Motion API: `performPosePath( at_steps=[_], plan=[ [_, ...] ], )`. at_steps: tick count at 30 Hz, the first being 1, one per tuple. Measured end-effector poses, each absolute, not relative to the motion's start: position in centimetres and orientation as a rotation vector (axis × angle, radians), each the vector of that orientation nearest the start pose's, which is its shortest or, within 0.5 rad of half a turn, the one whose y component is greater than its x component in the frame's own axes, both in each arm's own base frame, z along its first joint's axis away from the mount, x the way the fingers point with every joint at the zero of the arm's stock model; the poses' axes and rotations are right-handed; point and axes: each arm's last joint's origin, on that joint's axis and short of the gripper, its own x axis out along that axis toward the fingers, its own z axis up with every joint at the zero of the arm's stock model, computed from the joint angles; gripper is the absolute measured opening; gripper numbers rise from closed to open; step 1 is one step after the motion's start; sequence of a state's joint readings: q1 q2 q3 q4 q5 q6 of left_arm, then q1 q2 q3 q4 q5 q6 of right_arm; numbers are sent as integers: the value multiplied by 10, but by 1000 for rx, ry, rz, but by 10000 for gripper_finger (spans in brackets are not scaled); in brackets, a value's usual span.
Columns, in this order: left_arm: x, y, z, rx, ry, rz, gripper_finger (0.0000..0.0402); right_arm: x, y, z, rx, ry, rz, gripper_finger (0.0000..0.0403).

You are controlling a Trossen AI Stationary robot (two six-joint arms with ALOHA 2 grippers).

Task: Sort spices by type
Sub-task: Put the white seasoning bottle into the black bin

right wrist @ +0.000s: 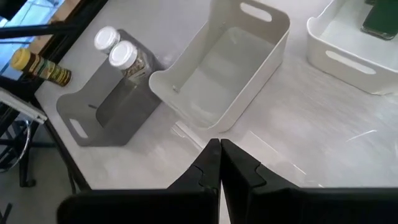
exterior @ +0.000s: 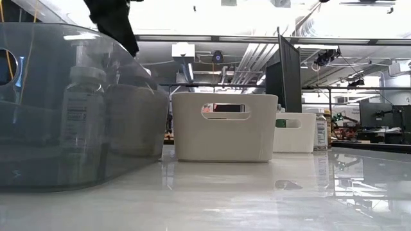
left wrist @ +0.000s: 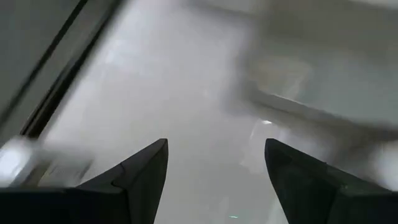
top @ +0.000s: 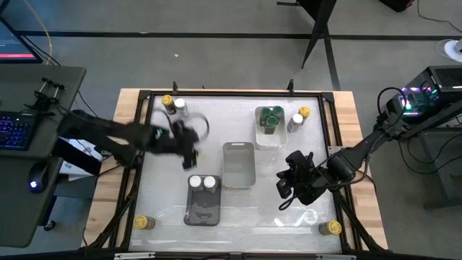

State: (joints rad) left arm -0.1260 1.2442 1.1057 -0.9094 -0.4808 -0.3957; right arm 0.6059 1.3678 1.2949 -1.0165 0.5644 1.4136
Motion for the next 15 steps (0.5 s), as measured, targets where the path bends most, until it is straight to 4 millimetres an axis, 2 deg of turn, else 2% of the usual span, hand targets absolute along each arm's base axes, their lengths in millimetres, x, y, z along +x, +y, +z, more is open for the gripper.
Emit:
performPosePath(
  at_steps=[5,9,12,15],
  plan=[
    [218,65,301,-309,912,805,255,226,124,322,724,709,-605,0],
    [205,126,288,-455,953,963,255,230,118,322,727,727,-613,0],
    [190,164,277,-641,979,1043,255,232,115,322,738,732,-620,0],
    [179,192,271,-803,961,1077,255,232,113,322,741,730,-626,0]
  ],
)
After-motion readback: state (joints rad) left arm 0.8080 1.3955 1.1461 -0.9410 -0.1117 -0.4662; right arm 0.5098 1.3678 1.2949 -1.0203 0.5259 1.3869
